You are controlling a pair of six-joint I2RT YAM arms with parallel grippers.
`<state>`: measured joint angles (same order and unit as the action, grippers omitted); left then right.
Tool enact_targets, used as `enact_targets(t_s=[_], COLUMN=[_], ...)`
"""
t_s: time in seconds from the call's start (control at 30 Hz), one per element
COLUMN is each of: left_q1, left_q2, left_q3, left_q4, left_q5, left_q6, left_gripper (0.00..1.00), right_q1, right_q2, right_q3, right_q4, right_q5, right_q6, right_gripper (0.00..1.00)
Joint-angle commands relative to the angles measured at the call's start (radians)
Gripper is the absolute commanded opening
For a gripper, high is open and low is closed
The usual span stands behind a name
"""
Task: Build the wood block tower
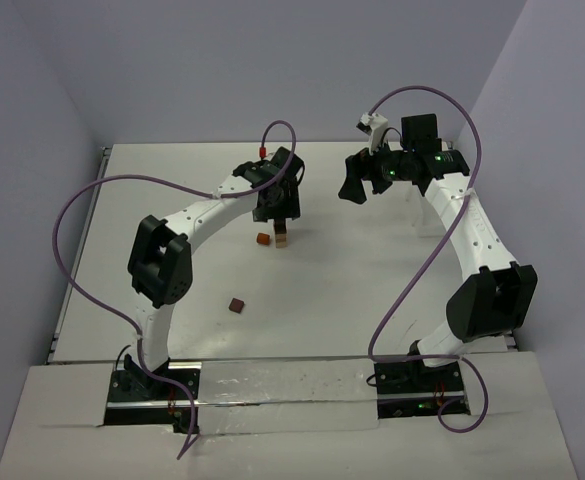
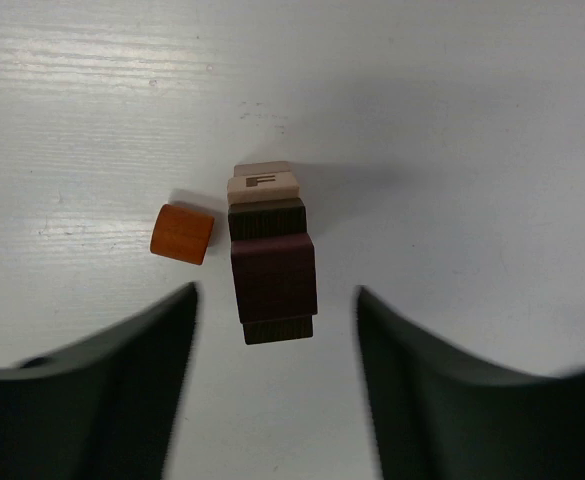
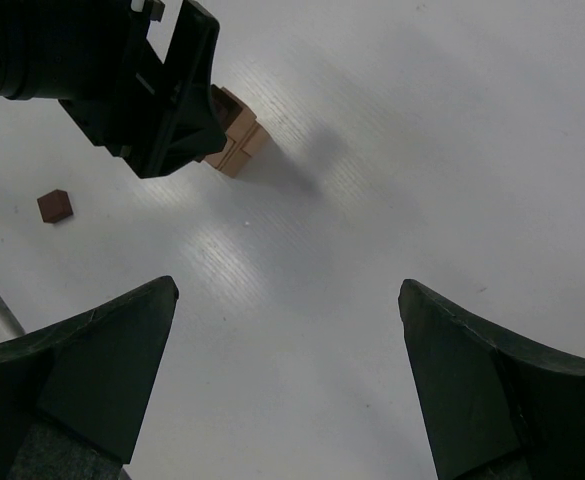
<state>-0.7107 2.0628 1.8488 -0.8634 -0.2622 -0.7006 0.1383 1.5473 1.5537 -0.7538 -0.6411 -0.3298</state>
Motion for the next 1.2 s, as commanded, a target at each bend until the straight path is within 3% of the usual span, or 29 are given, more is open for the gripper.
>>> enact_targets(t_s=[0.0, 0.13, 0.37, 0.47, 0.57, 0.6, 0.67, 0.77, 0.9, 1.17], left_q1=[0.008, 0.008, 0.023, 0.102, 0.285, 0.298, 0.447, 0.546, 0.673, 0.749], left_q2=[-0.004, -0.014, -0.108, -0.222, -0.381, -0.411, -0.476, -0.533, -0.656, -0.783], left_q3=[0.046, 0.044, 0.130, 0.108, -0.015, -0.045, -0.099, -0.157, -0.353, -0.492], left_q4=[0.018, 0.020, 0.013, 0.066, 0.180, 0.185, 0.217, 0.195, 0.250, 0.296], left_q5=[0.005, 0.002, 0.069, 0.268, 0.554, 0.565, 0.636, 0.597, 0.598, 0.536], left_q6=[0.004, 0.006, 0.126, 0.202, 0.215, 0.209, 0.194, 0.197, 0.168, 0.146], left_gripper=[0.84, 0.95, 0.97, 0.96, 0.98, 0.98, 0.97, 0.94, 0.93, 0.93], right_q1=[-0.007, -0.006, -0.004, 0.001, 0.031, 0.046, 0.127, 0.338, 0.600, 0.894], right_q2=[0.008, 0.011, -0.025, -0.059, -0.108, -0.118, -0.124, -0.093, 0.015, 0.368], right_q3=[0.053, 0.057, 0.044, 0.021, -0.013, -0.019, -0.023, -0.018, -0.022, 0.103], right_q4=[-0.012, -0.014, 0.006, 0.035, 0.045, 0.040, -0.004, -0.053, -0.037, -0.035], right_q5=[-0.021, -0.025, -0.066, -0.110, -0.130, -0.127, -0.087, 0.069, 0.237, 0.483], right_q6=[0.003, 0.002, 0.015, 0.025, 0.018, 0.011, -0.004, -0.019, 0.038, 0.181], right_gripper=[1.00, 1.00, 1.00, 1.00, 1.00, 1.00, 1.00, 1.00, 0.99, 0.84])
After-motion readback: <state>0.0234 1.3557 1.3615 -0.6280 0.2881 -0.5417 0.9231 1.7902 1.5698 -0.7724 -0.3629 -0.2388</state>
